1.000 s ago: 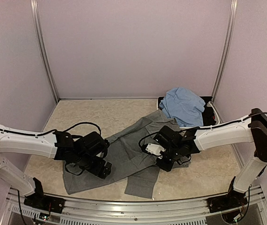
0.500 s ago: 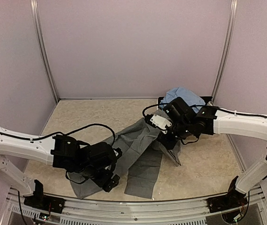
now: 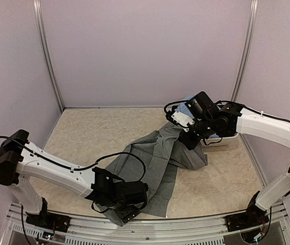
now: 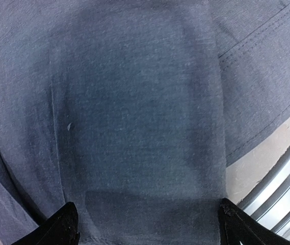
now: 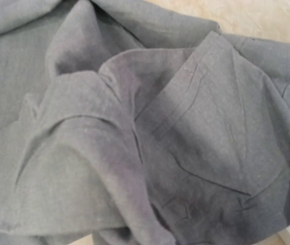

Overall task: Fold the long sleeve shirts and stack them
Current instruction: Pick up the 1/3-folded shirt from the center of the board.

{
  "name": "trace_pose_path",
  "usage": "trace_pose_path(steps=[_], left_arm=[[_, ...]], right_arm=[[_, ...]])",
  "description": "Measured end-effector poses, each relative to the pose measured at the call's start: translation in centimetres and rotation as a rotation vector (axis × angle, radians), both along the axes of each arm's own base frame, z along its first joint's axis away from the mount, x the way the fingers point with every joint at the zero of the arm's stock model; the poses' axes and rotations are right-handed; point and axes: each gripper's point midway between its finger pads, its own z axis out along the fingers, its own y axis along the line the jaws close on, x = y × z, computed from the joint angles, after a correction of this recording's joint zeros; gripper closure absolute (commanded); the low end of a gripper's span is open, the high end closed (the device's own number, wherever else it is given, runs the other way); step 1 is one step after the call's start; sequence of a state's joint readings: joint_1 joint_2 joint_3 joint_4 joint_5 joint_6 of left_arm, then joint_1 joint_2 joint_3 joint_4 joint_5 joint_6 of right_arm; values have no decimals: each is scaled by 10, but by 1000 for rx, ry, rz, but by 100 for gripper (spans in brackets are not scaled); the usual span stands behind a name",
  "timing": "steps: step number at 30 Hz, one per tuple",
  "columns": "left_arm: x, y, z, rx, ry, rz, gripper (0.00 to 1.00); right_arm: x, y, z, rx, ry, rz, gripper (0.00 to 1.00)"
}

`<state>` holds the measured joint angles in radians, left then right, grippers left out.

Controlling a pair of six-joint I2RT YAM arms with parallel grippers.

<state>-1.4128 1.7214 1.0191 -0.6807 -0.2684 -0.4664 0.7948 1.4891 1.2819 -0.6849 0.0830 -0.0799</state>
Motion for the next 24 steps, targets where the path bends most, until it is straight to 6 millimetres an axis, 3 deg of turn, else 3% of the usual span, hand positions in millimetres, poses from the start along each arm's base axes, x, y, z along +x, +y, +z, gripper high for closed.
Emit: trace_pose_path(steps=[8,11,17,24], left_arm=[[0,-17,-4,-79,43,11,22],[15,-7,2,-141,79,86,28],[55,21,33,-300,92,274,34],[47,29,19,-297,170,307,38]], right_arm=[[-1,-1,-3,-11,11,6,100],[-2,-1,-3,-10,14,8,100],[-2,0,-4,-8,17,11,100],[-2,0,-9,-18,26,11,100]])
